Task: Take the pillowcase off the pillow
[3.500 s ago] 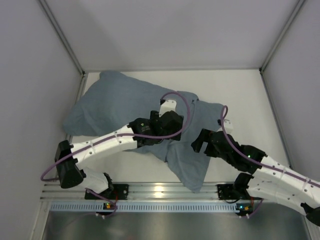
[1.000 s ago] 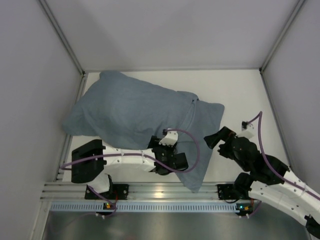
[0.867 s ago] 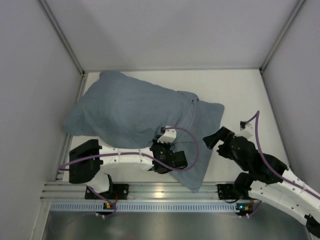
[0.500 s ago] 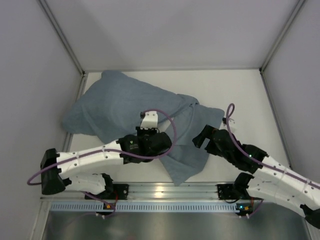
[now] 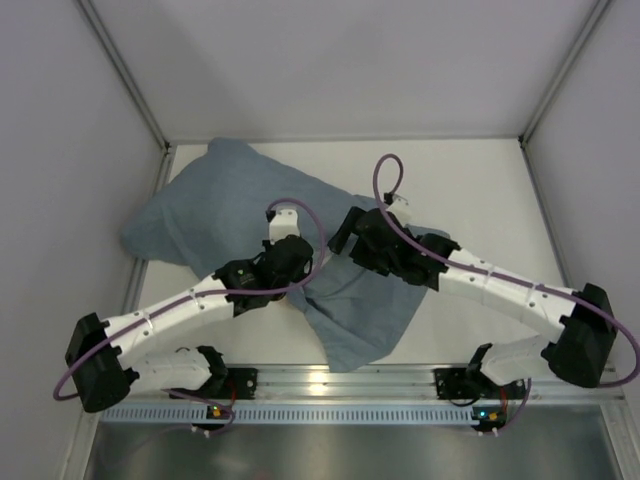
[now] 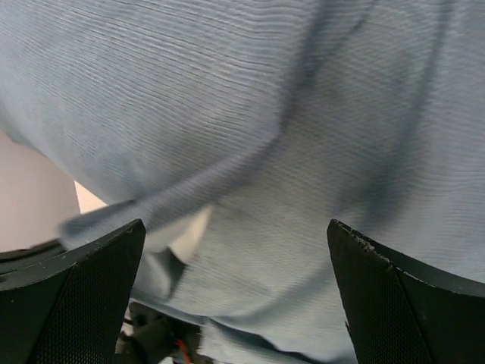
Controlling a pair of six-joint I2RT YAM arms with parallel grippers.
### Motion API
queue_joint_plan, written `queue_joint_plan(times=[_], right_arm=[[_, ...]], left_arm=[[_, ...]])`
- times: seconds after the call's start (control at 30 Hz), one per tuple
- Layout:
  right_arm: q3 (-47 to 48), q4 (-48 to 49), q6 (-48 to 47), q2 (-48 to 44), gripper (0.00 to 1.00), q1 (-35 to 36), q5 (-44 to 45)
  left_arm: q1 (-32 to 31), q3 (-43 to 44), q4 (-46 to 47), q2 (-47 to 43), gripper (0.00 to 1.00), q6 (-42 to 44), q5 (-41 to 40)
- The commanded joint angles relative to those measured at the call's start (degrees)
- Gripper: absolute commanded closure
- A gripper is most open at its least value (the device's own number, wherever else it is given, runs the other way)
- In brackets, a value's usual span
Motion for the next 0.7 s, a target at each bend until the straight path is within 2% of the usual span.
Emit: queue_joint_plan(times=[0.0, 0.13, 0.2, 0.4, 0.67], right_arm=[[8.94, -2.94, 6.19, 4.87, 0.01, 2.47, 3.79], [16.08, -11.63, 8.66, 12.77, 0.01, 4.4, 4.78], [16.53, -12.09, 9.36, 13.93, 0.0, 5.72, 4.95], [12.06, -12.01, 11.91, 9.99, 0.01, 9.5, 11.53], [11.78, -12.01, 9.62, 8.31, 0.01, 13.28, 12.6]], left_arm=[[1.7, -2.33, 8.16, -0.76, 1.0, 1.42, 7.15], [4.15, -4.0, 9.4, -2.43, 1.0, 0.89, 9.96], [5.12, -4.27, 9.49, -2.96, 1.0, 1.07, 11.19], [10.92, -4.79, 8.52, -4.19, 1.0, 1.68, 16.28], [13.39, -5.41, 9.22, -2.96, 1.0, 1.33, 20.68]])
